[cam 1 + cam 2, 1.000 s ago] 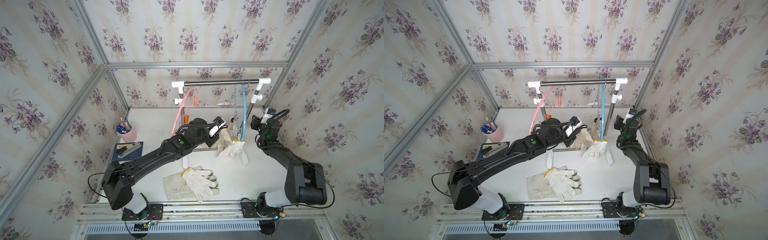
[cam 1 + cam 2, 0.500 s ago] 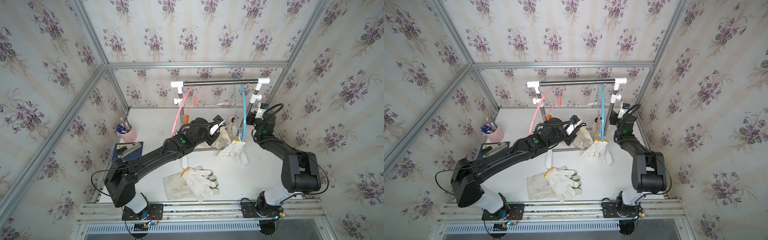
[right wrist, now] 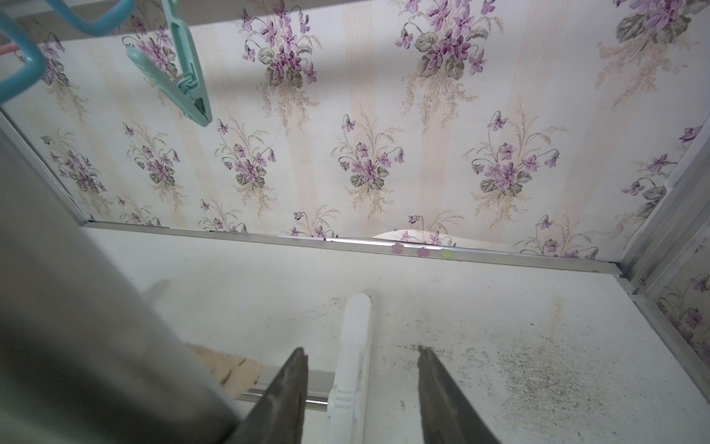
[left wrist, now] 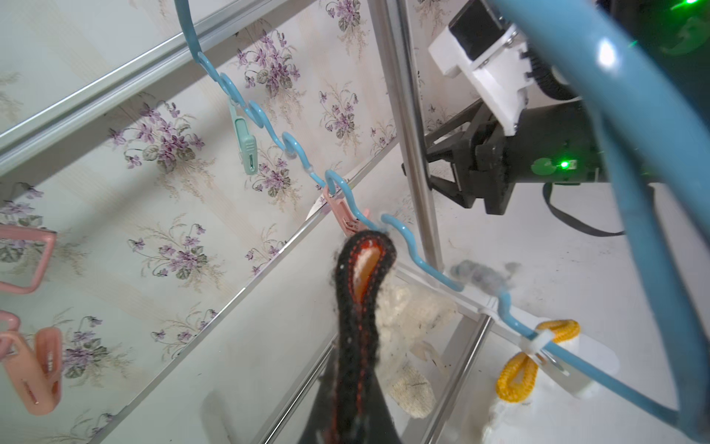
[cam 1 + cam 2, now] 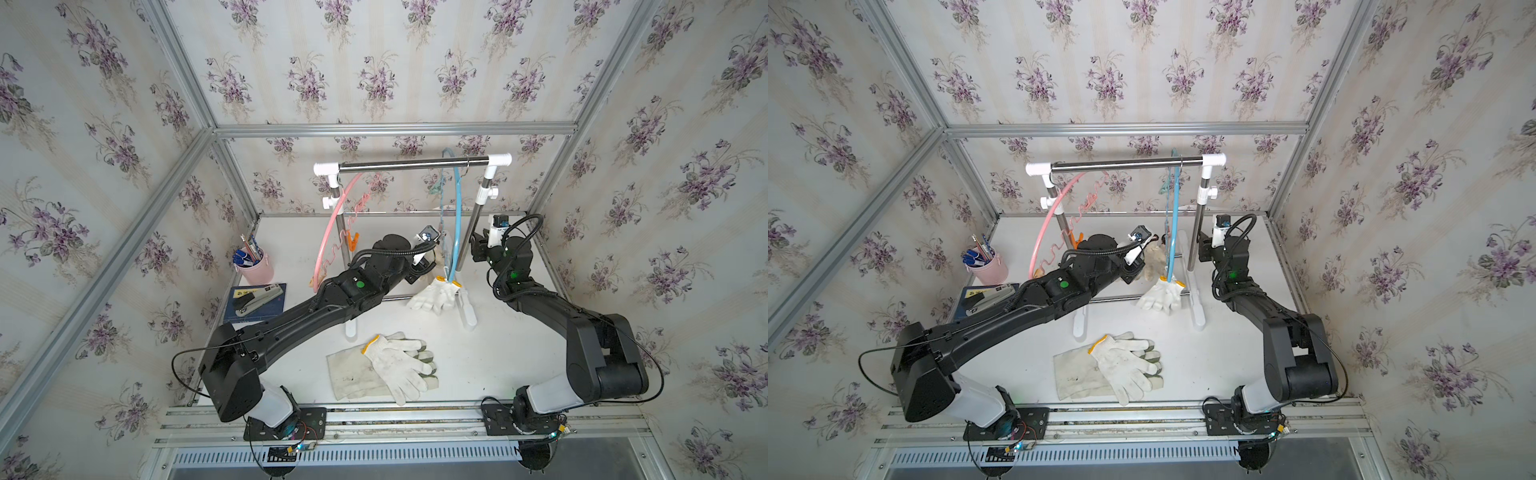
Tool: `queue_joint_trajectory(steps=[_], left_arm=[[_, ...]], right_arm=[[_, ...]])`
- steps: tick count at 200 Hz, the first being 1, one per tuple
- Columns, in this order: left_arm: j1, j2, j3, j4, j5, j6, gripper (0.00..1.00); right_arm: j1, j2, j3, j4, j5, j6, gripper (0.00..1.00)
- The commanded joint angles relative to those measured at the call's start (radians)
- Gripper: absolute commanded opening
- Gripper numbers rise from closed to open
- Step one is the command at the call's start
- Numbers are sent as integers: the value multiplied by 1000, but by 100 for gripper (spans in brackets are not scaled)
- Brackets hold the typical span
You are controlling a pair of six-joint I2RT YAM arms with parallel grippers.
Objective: Clip the gloves onto a hanger to dry
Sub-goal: Move the clothesline to the center of the board.
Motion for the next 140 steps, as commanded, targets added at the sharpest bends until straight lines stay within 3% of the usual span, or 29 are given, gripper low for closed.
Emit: queue_joint_trajectory(steps=[1, 19, 40, 71, 105, 140], left_arm=[[17, -15, -5, 29, -62, 66, 0], [46, -24, -7, 27, -62, 57, 0], [75, -24, 13, 5, -78, 39, 0], [89, 1, 60, -4, -77, 119, 0], [104, 28, 91, 21, -81, 197, 0], [157, 82, 130, 59, -53, 156, 0]], right_arm=[[25, -21, 1, 49, -125, -4, 48], [32, -38, 12, 29, -158, -9, 49], [31, -78, 13, -7, -103, -19, 50], [11, -111, -13, 10, -60, -49, 51], [-73, -66, 58, -33, -90, 42, 49], [-91, 17, 159, -54, -117, 46, 50]])
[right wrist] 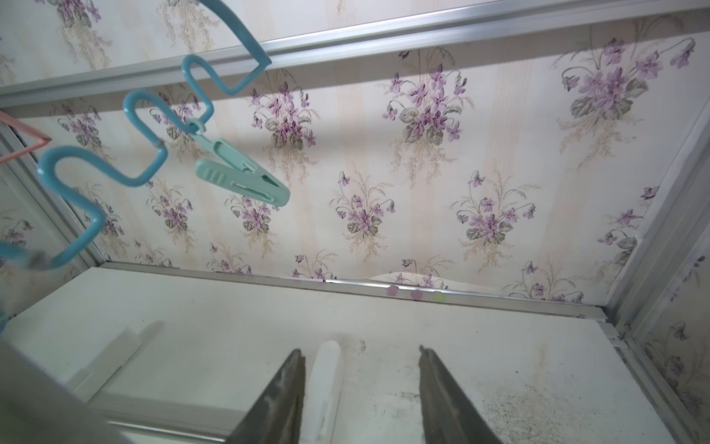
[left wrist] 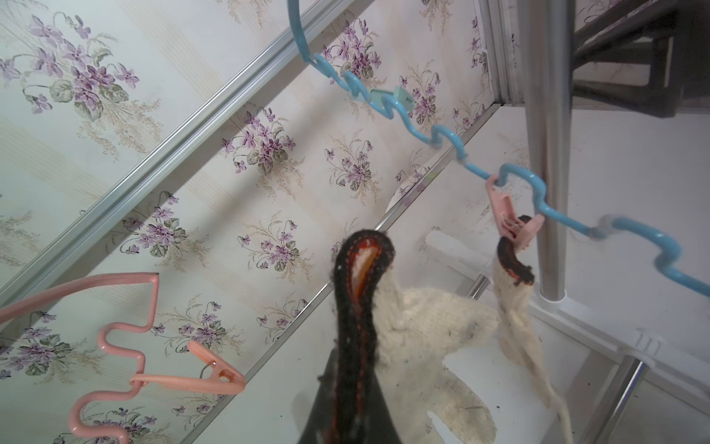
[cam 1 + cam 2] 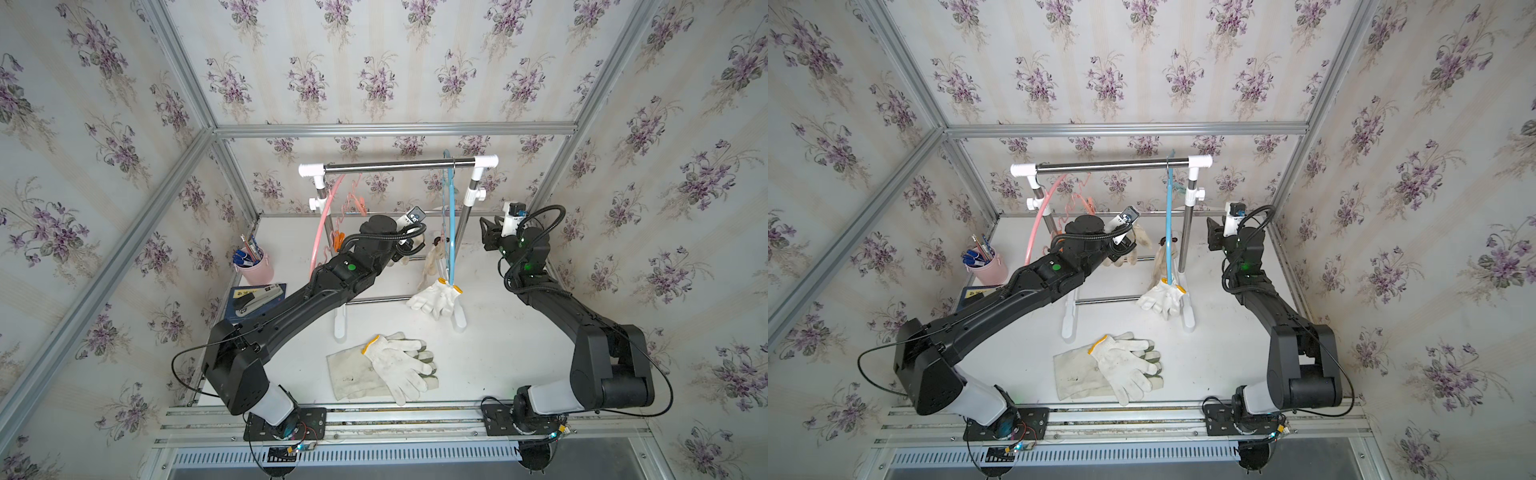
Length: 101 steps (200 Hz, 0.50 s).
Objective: Clip the gloves onto a hanger to dry
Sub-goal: Open the clamp at the hanger.
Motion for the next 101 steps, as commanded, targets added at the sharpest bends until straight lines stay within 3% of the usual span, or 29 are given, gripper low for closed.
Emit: queue_joint_trajectory(steps=[1, 27, 68, 101], left_arm=[[28, 32, 30, 67, 16, -6, 0], [47, 102, 93, 68, 73, 18, 0], [59, 199, 145, 86, 124, 84, 0], [83, 252, 151, 119, 194, 71, 0]], right_arm=[[-3, 42, 45, -1, -31, 14, 50], [-29, 108, 71, 87, -82, 40, 54], [-100, 274, 157, 245, -397, 131, 60], [-107, 369, 240, 258, -563, 94, 62]])
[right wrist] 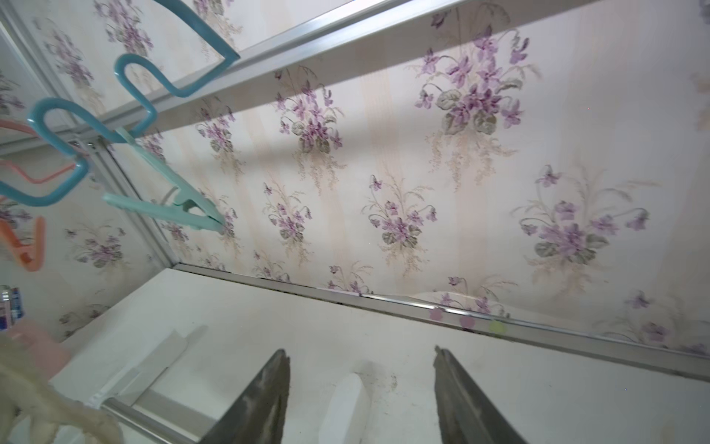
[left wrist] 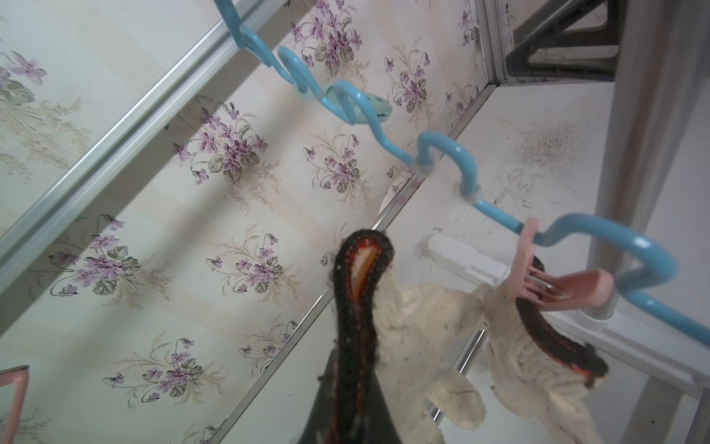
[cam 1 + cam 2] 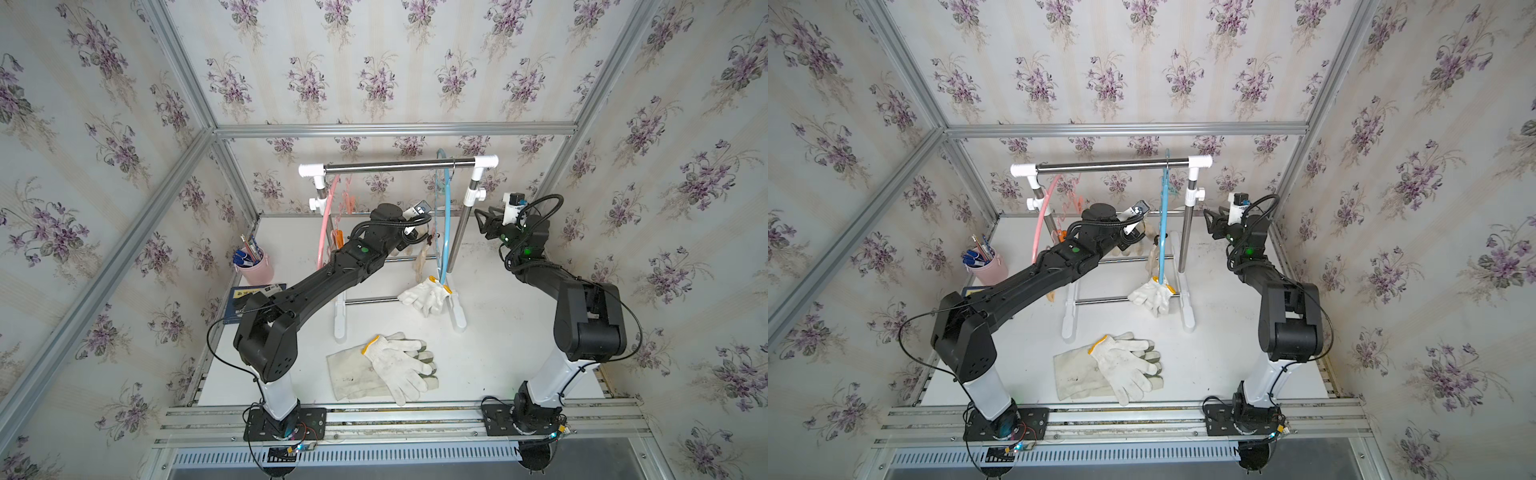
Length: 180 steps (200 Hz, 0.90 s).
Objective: Clip the gloves onto a hanger to dry
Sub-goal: Open the clamp at the hanger.
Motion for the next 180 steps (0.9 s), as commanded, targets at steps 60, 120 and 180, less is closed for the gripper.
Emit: queue_joint_trajectory(steps=[60, 120, 180], left_arm=[[42, 104, 58, 84, 88, -47, 0], [43, 150, 75, 89, 103, -57, 0], [42, 196, 124, 60, 134, -86, 0]], right_arm=[[-22, 230, 155, 308, -415, 26, 70], [-22, 389, 387, 297, -573, -25, 84], [-15, 512, 613, 353, -691, 4, 99]])
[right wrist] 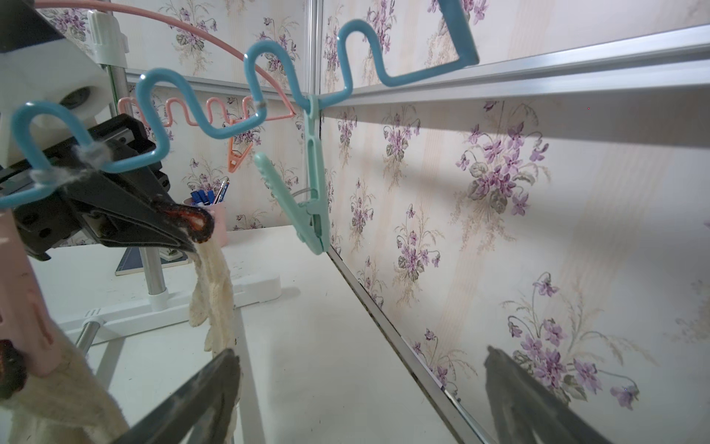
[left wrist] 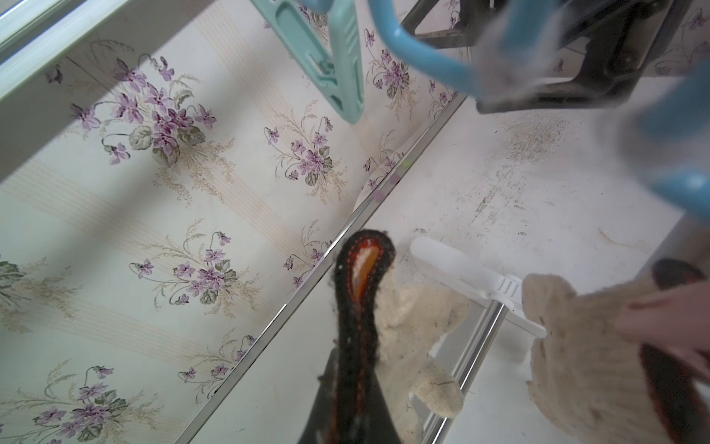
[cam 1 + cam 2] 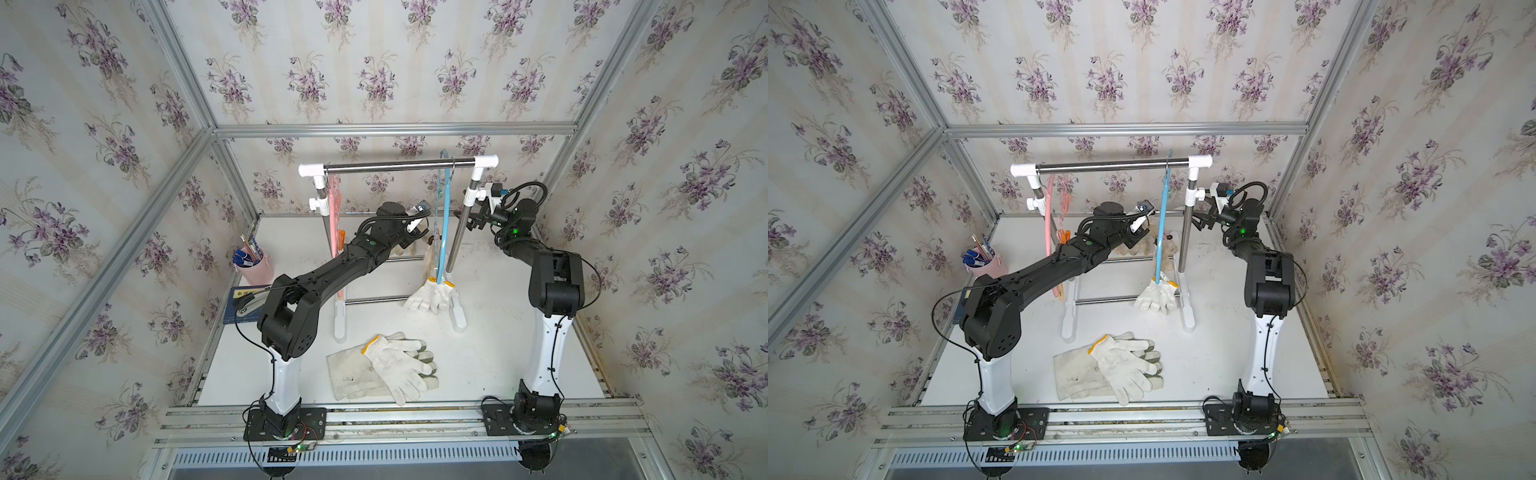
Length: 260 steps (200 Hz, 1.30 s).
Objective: Clip the gloves onto a hanger to dry
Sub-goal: Open the clamp at the hanger.
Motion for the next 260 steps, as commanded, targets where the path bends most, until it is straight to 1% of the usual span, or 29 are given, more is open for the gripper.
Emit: queue_joint_trajectory(steps=[1, 16, 44, 92, 112, 126, 191, 225, 260], left_arm=[[2, 13, 18, 18, 23, -22, 0], [2, 22, 24, 23, 22, -24, 0], [2, 42, 45, 24, 21, -28, 0], [1, 58, 55, 36, 23, -32, 0], [1, 52, 39, 43, 23, -31, 0], [1, 48, 32, 45, 23, -27, 0], [1, 51, 27, 50, 24, -25, 0], [1, 55, 29, 52, 24, -26, 0], [1, 55, 33, 51, 27, -27, 0]], right_arm=[[6, 30, 72, 60, -51, 24, 99], [14, 50, 123, 59, -41, 30, 98], [37, 111, 246, 64, -35, 110, 93], [80, 203, 403, 56, -22, 141, 89], [100, 210, 411, 52, -13, 107, 88], [111, 222, 435, 55, -24, 123, 86], [129, 206, 433, 91, -32, 154, 77], [129, 195, 434, 91, -34, 162, 75], [130, 172, 399, 104, -40, 169, 72]])
